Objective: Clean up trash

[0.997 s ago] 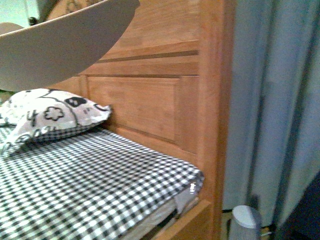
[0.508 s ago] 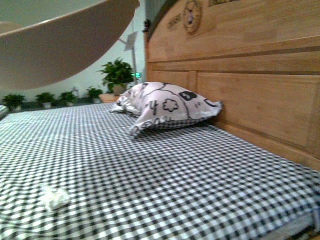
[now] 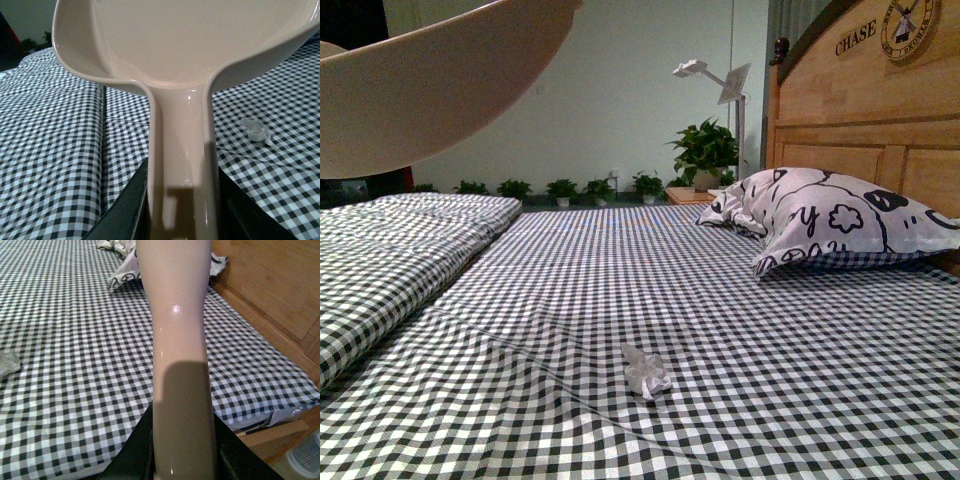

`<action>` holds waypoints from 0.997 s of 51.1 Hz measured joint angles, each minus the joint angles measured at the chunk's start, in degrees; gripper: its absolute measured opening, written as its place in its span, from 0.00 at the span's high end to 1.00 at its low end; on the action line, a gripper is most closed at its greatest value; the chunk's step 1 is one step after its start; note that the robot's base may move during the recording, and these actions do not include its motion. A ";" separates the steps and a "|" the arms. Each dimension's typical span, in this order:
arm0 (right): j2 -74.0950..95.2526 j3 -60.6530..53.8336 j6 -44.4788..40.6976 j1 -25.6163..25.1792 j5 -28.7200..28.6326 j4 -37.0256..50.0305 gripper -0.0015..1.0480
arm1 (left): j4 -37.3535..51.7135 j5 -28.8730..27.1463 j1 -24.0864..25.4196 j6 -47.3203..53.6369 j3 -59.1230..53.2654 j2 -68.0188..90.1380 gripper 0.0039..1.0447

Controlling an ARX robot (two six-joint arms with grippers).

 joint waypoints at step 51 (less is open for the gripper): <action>-0.15 -0.02 0.02 -0.09 0.55 0.00 0.81 | -6.45 22.45 18.95 58.01 18.32 43.65 0.73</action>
